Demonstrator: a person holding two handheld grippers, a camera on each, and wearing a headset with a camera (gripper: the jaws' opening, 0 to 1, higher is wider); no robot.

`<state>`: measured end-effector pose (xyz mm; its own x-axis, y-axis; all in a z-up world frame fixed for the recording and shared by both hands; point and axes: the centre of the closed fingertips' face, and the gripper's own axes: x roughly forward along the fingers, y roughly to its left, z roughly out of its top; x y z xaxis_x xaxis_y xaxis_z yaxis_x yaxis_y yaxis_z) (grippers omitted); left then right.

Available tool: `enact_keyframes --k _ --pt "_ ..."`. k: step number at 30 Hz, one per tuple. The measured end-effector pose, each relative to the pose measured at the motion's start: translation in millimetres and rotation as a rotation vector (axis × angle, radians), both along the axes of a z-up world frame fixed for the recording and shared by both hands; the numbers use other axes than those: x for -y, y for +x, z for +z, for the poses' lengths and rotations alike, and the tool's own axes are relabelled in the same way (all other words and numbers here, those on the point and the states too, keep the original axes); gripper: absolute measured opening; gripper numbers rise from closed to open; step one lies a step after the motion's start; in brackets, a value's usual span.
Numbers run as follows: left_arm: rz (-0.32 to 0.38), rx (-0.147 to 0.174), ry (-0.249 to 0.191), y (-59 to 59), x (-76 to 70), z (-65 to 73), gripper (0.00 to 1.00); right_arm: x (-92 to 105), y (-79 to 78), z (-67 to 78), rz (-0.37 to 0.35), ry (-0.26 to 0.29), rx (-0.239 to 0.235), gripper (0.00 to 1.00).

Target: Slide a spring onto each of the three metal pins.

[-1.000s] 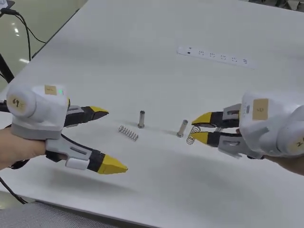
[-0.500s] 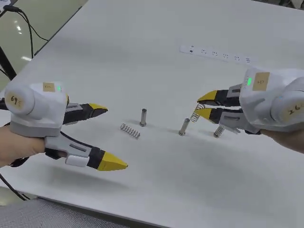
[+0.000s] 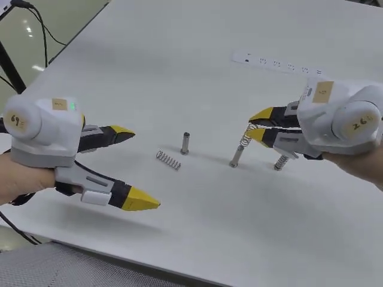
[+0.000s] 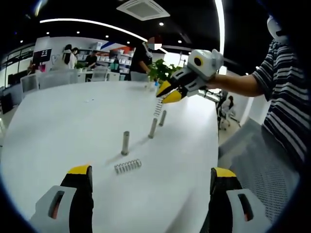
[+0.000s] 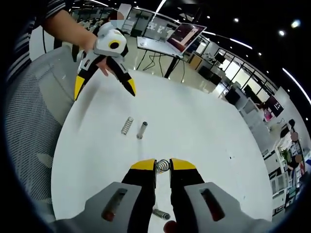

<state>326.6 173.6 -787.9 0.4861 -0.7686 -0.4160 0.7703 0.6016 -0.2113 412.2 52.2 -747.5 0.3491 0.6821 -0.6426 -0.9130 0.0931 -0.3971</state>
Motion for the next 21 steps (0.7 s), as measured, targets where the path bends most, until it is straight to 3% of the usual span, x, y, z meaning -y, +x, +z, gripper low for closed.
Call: enact_keyframes --k 21 --pt "0.020 -0.005 -0.013 -0.6 -2.9 -1.1 0.97 -1.9 -0.7 -13.6 0.000 -0.014 -0.031 0.08"
